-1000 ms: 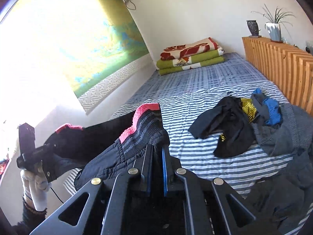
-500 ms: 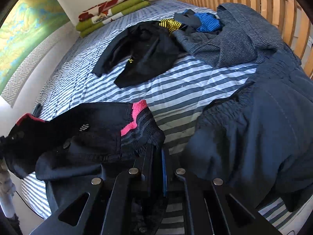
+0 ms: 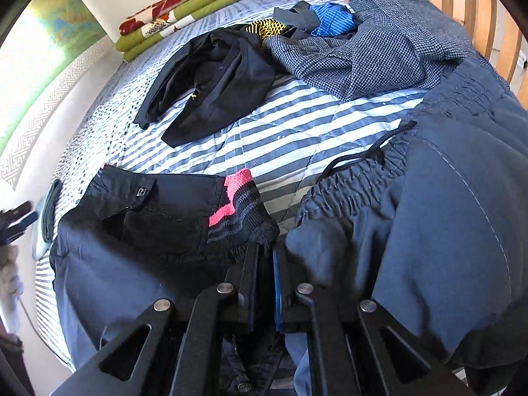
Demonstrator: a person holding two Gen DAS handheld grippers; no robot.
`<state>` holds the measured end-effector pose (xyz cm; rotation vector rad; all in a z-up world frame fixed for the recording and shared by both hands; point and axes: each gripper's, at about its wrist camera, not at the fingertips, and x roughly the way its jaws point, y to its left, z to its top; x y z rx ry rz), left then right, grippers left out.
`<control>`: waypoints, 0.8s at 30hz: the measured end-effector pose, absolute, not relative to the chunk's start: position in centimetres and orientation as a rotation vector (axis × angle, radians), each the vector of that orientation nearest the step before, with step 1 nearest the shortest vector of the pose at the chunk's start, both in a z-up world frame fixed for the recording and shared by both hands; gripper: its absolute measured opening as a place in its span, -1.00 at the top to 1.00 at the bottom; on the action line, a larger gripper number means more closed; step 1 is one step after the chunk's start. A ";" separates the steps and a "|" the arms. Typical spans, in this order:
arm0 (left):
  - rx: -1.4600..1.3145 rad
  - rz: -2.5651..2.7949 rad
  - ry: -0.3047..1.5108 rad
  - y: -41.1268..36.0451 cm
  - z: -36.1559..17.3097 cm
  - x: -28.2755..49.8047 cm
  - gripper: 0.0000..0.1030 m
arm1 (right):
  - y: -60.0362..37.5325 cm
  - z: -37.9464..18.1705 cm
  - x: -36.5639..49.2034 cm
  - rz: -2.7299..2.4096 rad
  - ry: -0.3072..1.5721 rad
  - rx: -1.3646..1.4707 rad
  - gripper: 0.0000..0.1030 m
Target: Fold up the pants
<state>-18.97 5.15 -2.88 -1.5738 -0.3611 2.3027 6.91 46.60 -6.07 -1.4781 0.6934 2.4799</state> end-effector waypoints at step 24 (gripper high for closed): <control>-1.114 2.656 -0.449 1.3 13.5 -18.1 0.95 | 42.0 9.3 6.4 2.751 0.487 -1.177 0.89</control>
